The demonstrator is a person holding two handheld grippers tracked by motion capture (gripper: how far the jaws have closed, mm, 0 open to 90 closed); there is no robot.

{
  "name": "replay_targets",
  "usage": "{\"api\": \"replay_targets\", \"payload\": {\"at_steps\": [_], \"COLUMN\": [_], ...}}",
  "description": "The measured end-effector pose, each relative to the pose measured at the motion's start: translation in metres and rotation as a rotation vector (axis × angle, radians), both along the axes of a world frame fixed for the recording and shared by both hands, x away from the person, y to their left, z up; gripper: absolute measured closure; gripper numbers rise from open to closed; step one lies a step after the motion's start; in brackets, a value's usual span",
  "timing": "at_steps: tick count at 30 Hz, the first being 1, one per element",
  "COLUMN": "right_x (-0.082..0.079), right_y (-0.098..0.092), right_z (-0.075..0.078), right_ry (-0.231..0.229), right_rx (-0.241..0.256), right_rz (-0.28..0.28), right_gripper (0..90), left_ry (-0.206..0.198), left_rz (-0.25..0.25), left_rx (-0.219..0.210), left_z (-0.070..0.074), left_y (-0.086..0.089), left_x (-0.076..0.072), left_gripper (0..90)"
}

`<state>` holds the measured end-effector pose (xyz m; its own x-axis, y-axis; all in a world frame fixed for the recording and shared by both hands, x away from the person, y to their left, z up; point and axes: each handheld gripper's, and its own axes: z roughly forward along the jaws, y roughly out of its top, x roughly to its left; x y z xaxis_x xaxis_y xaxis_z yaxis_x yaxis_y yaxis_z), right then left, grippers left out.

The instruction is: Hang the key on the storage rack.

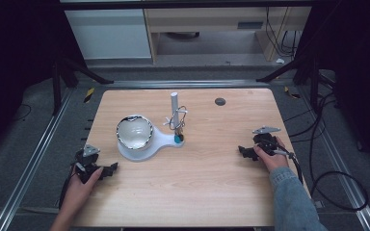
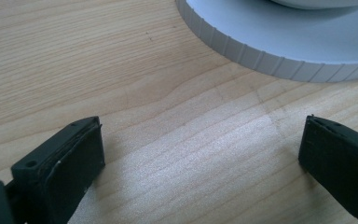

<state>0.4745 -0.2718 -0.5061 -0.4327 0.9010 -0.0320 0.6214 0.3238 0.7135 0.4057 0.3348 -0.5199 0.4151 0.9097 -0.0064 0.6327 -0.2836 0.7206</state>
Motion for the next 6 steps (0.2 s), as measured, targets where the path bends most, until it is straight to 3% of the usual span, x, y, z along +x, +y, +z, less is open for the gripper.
{"api": "replay_targets", "payload": {"at_steps": [6], "right_x": [0.0004], "right_y": [0.0002], "right_z": [-0.0001], "right_ry": [-0.001], "right_rx": [0.002], "right_rz": [-0.028], "right_gripper": [0.1], "left_ry": [0.0], "left_rz": [0.0], "left_rx": [0.0], "left_z": [0.0], "left_y": [0.0], "left_x": [0.0], "left_gripper": [0.0]}}
